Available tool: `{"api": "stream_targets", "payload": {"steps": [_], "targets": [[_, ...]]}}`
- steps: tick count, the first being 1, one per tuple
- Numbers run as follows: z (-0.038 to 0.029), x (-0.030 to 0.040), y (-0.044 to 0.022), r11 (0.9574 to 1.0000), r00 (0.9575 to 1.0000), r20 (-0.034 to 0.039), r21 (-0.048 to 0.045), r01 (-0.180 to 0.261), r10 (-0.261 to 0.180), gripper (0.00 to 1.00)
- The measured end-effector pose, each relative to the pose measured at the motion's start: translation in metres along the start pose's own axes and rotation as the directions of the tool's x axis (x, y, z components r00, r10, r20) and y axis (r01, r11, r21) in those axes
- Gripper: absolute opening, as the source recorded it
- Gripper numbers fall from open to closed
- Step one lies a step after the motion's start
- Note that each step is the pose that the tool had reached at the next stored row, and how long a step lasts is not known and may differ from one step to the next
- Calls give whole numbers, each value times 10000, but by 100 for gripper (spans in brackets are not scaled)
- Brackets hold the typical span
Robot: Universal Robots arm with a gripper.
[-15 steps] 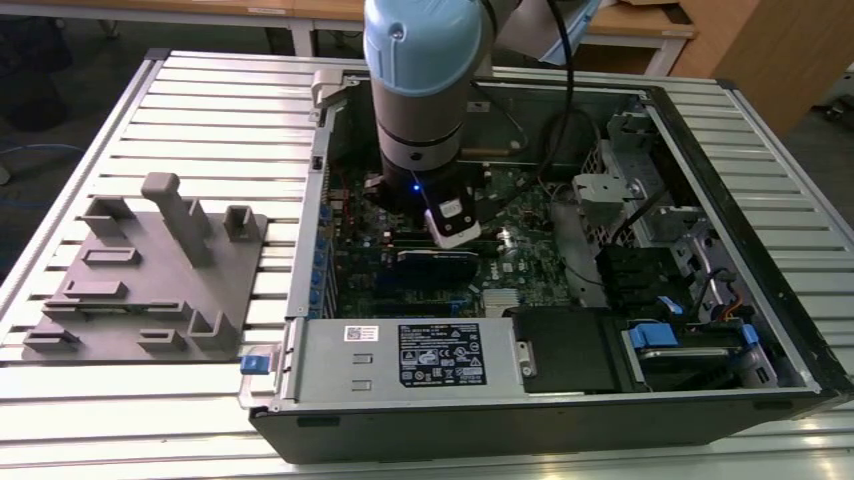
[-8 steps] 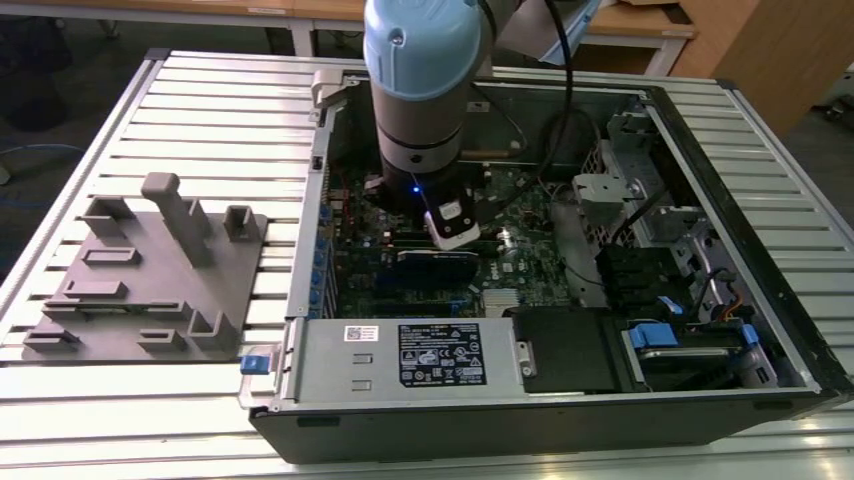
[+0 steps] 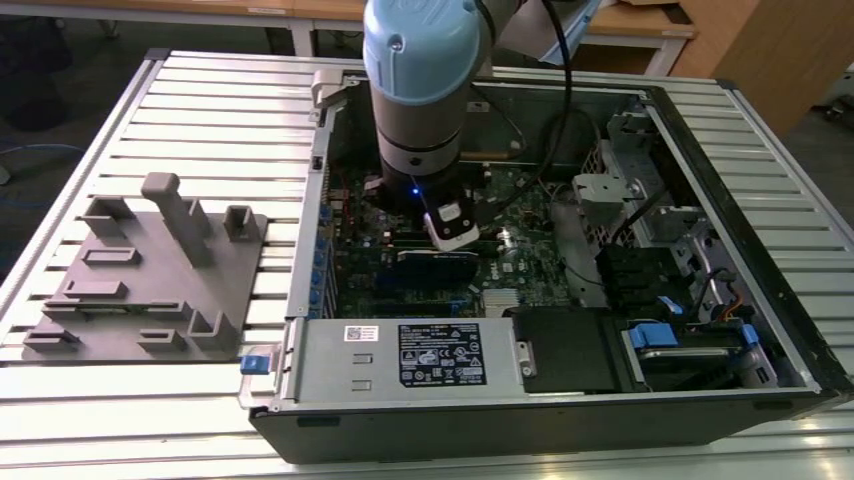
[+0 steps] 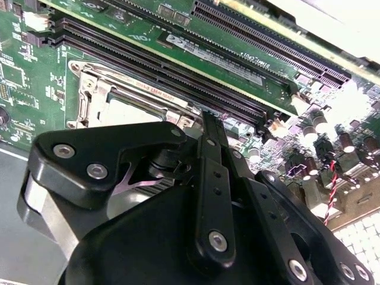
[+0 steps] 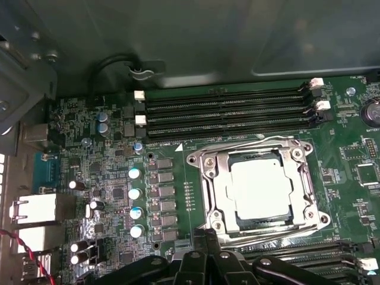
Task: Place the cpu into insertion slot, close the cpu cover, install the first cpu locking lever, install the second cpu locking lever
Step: 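Install the second cpu locking lever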
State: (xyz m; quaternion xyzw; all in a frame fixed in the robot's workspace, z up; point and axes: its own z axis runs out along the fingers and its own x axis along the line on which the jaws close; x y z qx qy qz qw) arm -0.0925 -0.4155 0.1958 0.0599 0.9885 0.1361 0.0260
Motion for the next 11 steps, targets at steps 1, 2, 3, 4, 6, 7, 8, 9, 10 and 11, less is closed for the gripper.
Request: {"api": "stream_targets", "payload": {"steps": [1,2,3,4,6,7,8,9,10,11], "targets": [[5,3,-2,10000,10000,0,-2,0,0,11],[10,7,-4,10000,10000,-1,-1,-1,1,11],[14,13,-7,10000,10000,-2,1,-2,2,11],[17,18,-8,10000,10000,-4,-7,-2,2,11],[22,23,-10,10000,10000,-8,-59,-3,3,11],[24,24,-10,10000,10000,-10,-82,-5,5,11],[25,24,-10,10000,10000,-11,-93,-7,7,11],[25,25,-10,10000,10000,-11,-95,-8,8,11],[26,25,-10,9999,10000,-11,-100,-8,8,11],[27,26,-11,9999,10000,-12,-106,-9,8,11]]}}
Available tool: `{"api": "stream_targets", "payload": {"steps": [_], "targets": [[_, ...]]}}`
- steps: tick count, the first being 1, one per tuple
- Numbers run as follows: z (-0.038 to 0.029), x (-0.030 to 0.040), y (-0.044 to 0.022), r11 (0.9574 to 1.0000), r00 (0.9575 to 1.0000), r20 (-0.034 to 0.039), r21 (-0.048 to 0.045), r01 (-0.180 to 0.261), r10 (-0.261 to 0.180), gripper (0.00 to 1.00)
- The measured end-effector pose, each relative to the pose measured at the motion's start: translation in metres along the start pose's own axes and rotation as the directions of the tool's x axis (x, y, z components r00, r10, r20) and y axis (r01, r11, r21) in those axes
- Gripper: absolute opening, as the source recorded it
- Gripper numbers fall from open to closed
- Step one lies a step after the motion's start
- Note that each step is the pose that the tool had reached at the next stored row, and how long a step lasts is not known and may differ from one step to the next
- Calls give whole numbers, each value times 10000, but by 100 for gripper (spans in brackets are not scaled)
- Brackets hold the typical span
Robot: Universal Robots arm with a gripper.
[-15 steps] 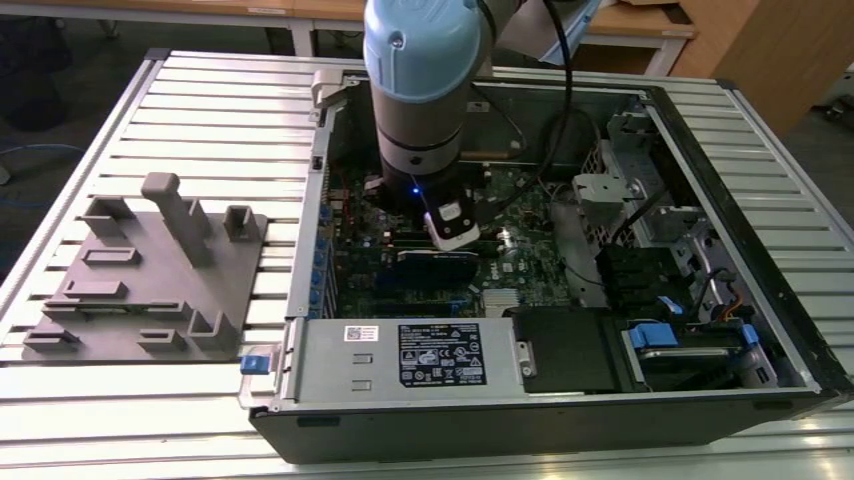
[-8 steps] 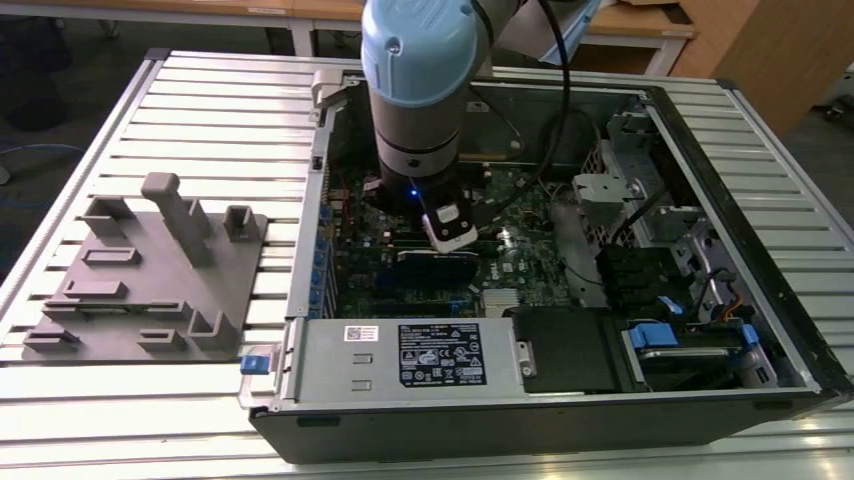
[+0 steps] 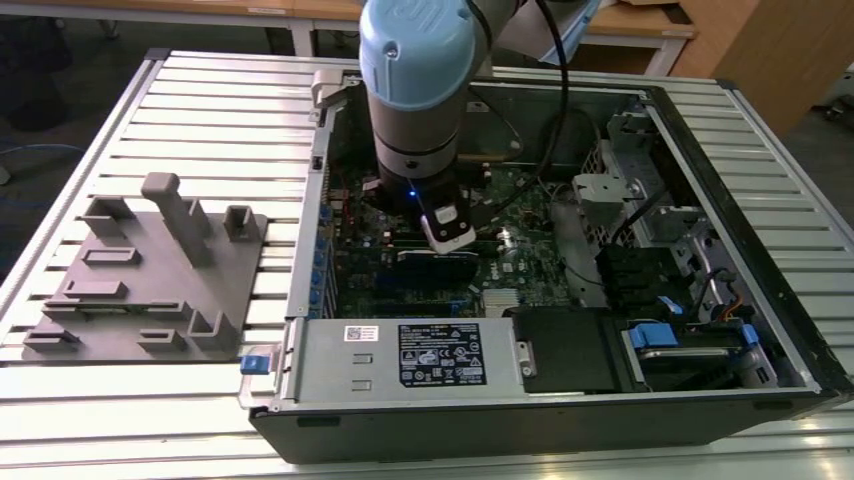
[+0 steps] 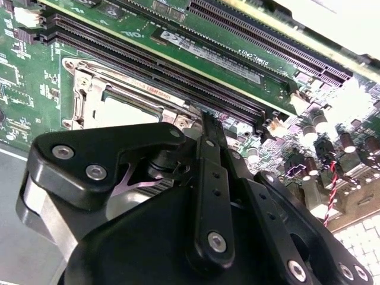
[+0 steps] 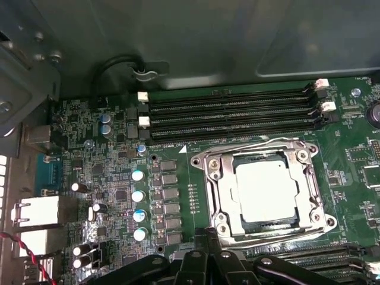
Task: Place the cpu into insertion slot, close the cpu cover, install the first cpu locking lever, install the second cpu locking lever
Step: 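Install the second cpu locking lever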
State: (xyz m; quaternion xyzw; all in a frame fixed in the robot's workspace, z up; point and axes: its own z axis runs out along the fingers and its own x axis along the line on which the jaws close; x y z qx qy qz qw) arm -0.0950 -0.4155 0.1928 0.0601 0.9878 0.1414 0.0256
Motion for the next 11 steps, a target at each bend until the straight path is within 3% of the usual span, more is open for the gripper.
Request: {"api": "stream_targets", "payload": {"steps": [11], "targets": [[40,15,-15,10000,10000,-3,-8,-1,1,11]]}}
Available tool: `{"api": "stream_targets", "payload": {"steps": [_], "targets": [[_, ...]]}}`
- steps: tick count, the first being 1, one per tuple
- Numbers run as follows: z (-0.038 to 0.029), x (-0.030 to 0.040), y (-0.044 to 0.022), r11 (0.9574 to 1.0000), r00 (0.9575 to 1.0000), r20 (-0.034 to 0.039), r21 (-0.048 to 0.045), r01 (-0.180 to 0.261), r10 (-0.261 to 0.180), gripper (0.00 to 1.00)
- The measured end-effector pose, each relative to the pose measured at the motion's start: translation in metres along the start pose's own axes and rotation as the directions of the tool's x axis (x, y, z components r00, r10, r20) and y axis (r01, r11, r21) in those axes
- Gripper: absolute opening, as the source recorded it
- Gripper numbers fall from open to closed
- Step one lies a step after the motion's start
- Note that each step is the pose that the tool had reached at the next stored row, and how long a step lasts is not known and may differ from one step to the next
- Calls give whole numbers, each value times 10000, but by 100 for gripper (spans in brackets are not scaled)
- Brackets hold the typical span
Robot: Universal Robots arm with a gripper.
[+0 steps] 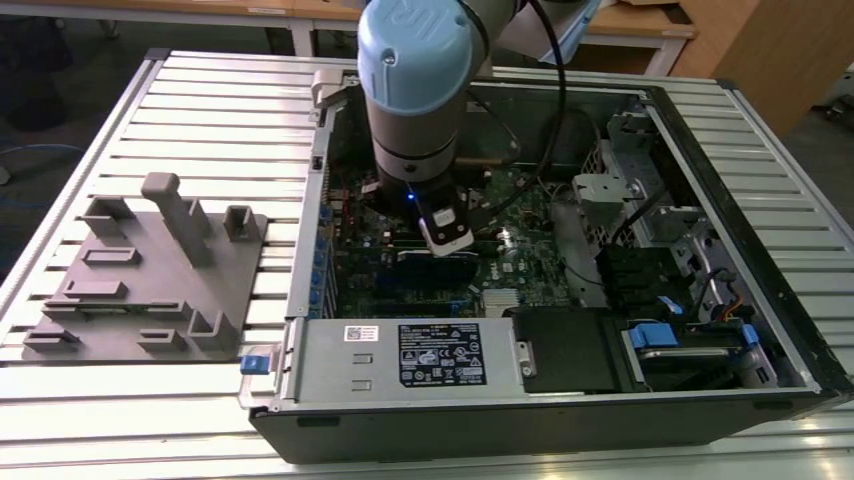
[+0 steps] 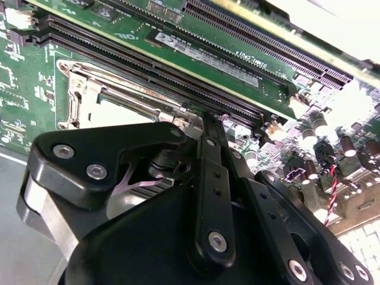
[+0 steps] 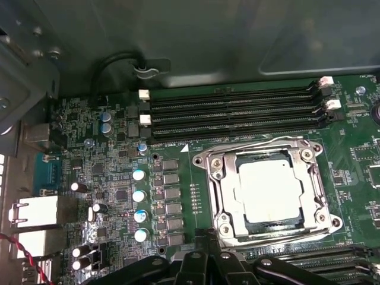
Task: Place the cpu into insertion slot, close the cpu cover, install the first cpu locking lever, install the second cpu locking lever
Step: 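Install the second cpu locking lever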
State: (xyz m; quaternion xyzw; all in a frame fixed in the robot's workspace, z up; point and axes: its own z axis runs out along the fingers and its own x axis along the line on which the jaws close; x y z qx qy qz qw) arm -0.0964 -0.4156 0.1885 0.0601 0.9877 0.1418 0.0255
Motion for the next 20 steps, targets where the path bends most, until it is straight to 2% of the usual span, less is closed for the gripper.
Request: {"api": "stream_targets", "payload": {"steps": [6,11,13,15,17,18,19,20], "targets": [[-10,0,4,10000,10000,2,-5,0,0,11],[-108,-3,35,10000,10000,2,0,1,-1,11],[-132,-3,45,10000,10000,8,48,2,-2,11],[-142,-3,55,9998,10000,25,210,14,-15,11],[-141,0,74,9987,10000,59,518,34,-37,11],[-136,1,87,9979,10000,74,644,42,-47,11],[-132,3,104,9973,10000,82,736,47,-53,11],[-125,6,127,9969,9999,89,789,50,-57,11]]}}
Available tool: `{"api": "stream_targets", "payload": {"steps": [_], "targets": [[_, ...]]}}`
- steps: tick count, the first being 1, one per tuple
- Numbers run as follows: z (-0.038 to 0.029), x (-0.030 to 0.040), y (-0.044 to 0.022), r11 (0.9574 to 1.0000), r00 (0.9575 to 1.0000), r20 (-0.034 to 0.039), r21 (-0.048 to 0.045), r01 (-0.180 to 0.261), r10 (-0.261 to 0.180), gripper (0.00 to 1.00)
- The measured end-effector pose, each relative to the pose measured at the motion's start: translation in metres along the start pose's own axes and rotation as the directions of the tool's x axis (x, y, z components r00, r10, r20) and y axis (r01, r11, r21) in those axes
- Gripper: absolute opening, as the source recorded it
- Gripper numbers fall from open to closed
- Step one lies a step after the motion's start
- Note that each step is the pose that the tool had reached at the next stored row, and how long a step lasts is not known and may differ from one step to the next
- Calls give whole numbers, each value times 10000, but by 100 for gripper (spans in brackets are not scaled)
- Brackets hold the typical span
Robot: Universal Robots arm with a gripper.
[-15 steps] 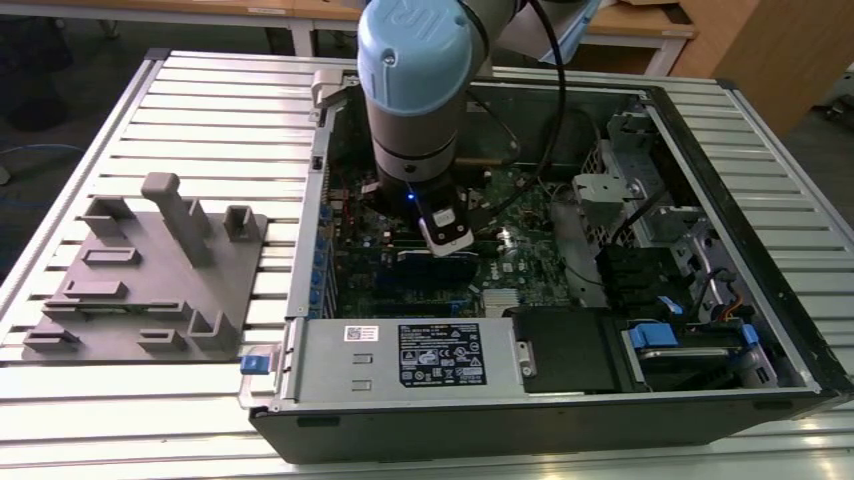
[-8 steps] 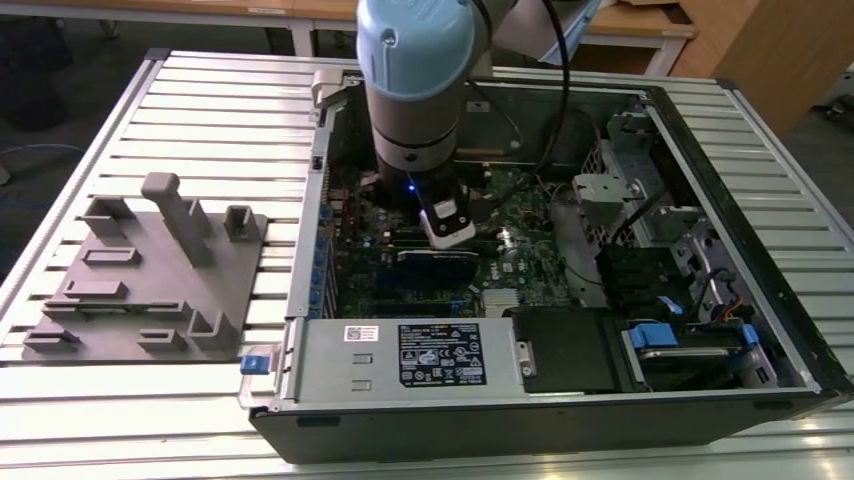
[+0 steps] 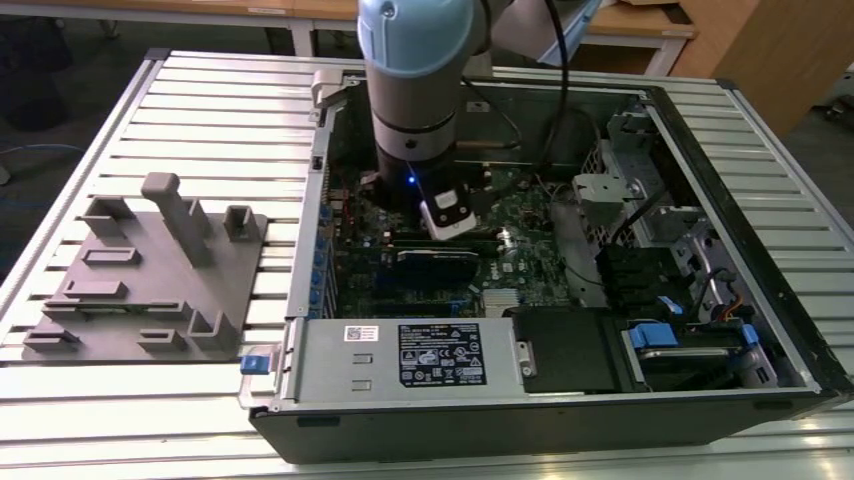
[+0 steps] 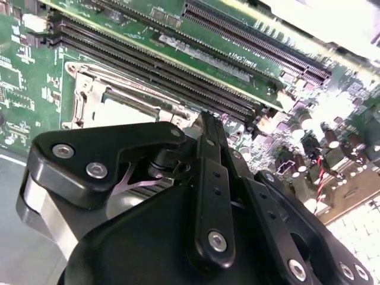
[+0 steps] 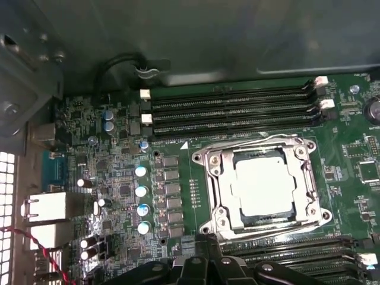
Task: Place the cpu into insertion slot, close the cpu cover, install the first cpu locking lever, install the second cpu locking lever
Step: 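Install the second cpu locking lever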
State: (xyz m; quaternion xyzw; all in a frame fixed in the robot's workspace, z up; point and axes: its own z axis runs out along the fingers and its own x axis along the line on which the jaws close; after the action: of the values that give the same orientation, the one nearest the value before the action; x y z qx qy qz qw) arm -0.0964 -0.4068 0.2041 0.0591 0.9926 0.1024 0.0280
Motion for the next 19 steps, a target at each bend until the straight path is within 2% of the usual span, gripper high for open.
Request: {"api": "stream_targets", "payload": {"steps": [10,16,19], "targets": [[72,41,346,9996,10000,33,289,13,-14,11],[95,-25,434,9984,10000,71,572,1,-5,11],[104,-78,460,9972,10000,94,748,-10,3,11]]}}
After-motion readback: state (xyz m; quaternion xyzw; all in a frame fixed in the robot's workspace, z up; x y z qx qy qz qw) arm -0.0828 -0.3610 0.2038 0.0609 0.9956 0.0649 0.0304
